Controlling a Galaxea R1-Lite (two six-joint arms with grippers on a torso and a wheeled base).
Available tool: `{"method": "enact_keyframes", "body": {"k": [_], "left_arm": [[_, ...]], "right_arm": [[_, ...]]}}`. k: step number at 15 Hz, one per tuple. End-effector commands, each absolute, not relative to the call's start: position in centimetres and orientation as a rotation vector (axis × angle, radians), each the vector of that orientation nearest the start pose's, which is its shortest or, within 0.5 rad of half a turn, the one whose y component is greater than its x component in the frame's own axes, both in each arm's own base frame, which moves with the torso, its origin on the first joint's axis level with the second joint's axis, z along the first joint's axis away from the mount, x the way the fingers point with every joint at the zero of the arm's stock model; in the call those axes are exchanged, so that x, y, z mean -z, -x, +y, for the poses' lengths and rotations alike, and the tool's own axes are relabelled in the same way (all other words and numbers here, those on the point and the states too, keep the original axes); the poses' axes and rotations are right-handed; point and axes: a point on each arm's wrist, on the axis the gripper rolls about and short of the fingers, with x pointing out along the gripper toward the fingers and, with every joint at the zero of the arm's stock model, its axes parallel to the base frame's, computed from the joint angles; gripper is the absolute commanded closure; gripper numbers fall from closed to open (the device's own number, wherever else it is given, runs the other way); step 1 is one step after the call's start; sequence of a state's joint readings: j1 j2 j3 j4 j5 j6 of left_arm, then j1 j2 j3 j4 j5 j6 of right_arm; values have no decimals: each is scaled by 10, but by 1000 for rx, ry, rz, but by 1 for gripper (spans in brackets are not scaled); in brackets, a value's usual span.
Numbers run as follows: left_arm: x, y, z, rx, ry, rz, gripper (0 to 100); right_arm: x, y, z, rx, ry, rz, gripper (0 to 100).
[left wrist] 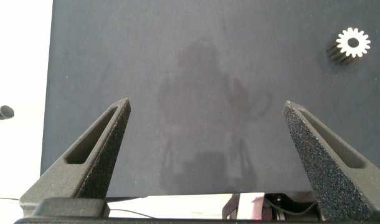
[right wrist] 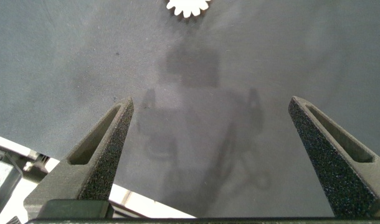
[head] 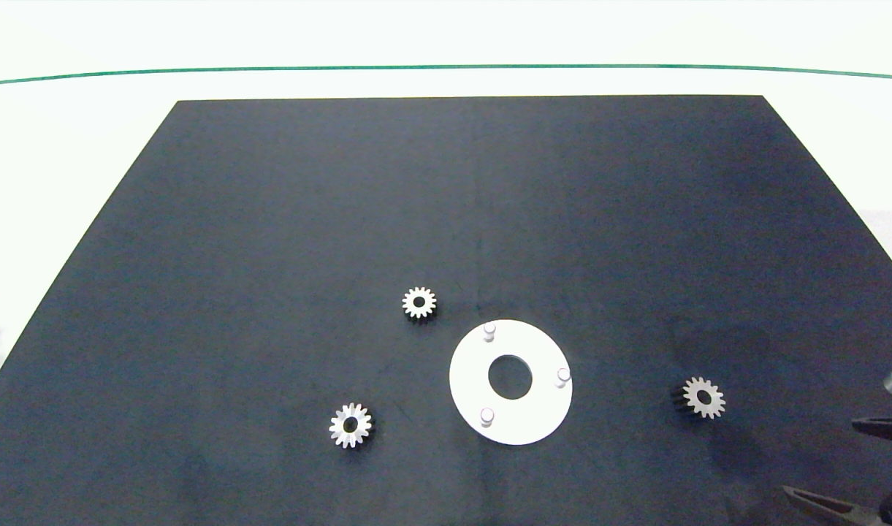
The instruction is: Install three planetary gears onto the carrier pins
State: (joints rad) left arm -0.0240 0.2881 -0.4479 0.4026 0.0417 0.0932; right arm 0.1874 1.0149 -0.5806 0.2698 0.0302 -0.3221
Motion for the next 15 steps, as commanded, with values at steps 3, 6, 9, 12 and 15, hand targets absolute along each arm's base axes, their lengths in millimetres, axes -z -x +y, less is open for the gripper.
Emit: {"method": "enact_keyframes", "body": {"k": [3,6,9,12,15], "left_arm": [[-161,28,2,-4,-101,247,0],[-161,28,2,-2,-103,249,0],[-161,28,2,-2,-101,249,0],[-161,28,2,0,-103,249,0],[-161,27,2,0,-103,250,0]], "right_arm": [[-177,-139,40,-395,374,705,0],[-182,-148,46,-416,377,701,0],[-180,-164,51,-419,381,736,0],[-176,-179,56,-422,380,766,0],[-171,-188,61,-429,376,780,0]]}}
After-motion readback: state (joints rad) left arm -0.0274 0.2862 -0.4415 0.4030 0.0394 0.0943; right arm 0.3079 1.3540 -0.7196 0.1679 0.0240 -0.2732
